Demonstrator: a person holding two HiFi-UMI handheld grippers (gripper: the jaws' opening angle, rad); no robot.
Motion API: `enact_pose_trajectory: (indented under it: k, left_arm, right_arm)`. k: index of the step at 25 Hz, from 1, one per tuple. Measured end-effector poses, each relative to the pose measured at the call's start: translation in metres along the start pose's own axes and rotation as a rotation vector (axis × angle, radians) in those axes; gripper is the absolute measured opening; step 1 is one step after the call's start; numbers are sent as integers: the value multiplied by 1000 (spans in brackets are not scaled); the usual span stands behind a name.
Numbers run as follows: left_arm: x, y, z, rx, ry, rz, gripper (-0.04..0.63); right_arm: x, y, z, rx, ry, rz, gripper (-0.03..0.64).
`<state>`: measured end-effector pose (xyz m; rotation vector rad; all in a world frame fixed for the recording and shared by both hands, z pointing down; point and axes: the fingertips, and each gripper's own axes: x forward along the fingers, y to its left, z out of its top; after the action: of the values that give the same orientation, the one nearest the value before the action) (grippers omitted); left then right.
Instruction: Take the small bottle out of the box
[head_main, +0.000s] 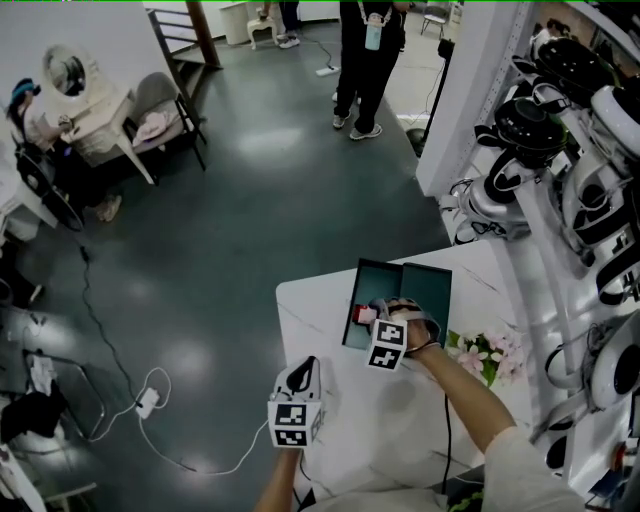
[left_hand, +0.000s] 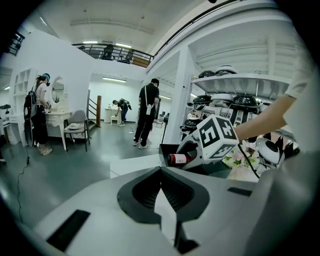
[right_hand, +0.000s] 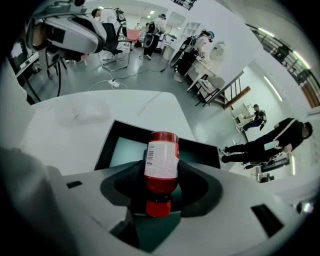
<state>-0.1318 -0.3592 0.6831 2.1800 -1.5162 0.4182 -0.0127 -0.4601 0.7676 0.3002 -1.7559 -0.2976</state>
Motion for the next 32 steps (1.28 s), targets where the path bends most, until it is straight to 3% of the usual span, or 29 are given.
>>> enact_pose_trajectory:
  k: [5, 21, 27, 32]
  left_arm:
    - [-5, -9, 4, 11, -9, 0, 18]
    - [-28, -16, 30, 28, -61, 11, 18]
    - [-39, -20, 32, 30, -74, 14, 18]
    - [-55, -27, 39, 36, -86, 19, 18]
  right_arm:
    - [-21, -6, 1, 105, -69, -40, 230]
    - [-92, -31, 3, 800, -454, -123, 230]
    - [-117, -24, -4, 908, -544, -169, 230]
    - [-149, -11, -6, 913, -588, -221, 230]
